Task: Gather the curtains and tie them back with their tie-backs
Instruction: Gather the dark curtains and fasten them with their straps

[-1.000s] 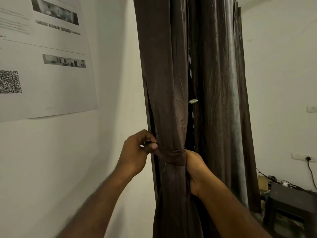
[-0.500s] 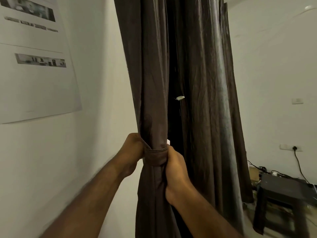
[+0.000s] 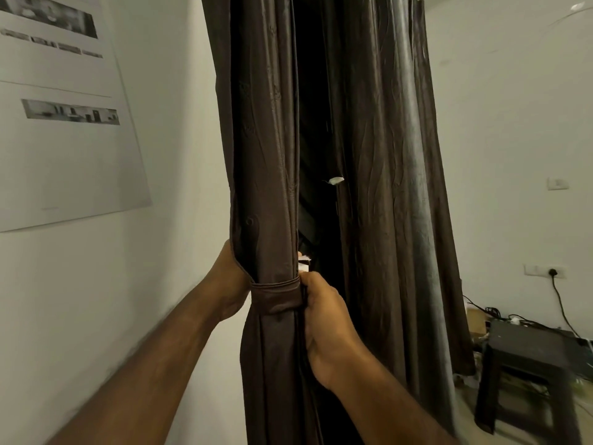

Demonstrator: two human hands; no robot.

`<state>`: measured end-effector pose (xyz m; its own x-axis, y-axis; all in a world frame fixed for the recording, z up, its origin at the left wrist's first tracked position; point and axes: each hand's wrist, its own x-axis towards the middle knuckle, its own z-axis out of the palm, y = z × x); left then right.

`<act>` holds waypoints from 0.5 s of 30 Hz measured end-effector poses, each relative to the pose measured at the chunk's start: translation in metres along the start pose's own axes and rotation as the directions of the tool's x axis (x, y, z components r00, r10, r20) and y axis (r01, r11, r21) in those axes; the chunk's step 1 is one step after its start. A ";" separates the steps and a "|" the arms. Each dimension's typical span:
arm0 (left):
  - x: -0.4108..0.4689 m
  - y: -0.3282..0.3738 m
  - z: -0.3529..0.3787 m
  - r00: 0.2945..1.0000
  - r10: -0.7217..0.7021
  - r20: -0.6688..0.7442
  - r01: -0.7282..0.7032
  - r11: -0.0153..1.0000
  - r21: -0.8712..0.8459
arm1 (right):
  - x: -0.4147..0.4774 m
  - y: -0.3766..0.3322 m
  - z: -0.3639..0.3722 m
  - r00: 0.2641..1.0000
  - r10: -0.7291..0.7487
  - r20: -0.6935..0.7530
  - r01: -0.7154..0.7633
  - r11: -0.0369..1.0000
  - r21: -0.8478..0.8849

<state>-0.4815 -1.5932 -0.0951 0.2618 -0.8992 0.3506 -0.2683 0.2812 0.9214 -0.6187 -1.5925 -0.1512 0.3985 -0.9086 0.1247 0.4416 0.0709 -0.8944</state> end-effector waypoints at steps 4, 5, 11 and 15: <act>0.006 0.008 0.004 0.996 0.074 -0.040 -0.068 0.988 0.137 | 0.000 -0.009 -0.005 0.998 0.064 0.019 -0.064 0.998 -0.013; 0.008 0.010 0.006 0.994 0.072 -0.076 -0.060 0.987 0.146 | 0.001 -0.010 -0.006 0.997 0.073 0.017 -0.073 0.997 -0.019; 0.015 0.010 -0.002 0.996 0.003 -0.085 0.017 0.972 0.233 | 0.005 -0.008 -0.002 0.997 0.072 -0.019 -0.073 0.996 -0.047; 0.001 0.015 -0.001 0.978 0.201 -0.052 -0.175 0.933 0.315 | 0.003 -0.006 -0.004 0.997 0.076 -0.012 -0.077 0.996 -0.051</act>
<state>-0.4841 -1.5893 -0.0807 0.2508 -0.8055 0.5370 -0.5883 0.3137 0.7453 -0.6236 -1.5971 -0.1472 0.4217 -0.9053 0.0512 0.3685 0.1195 -0.9219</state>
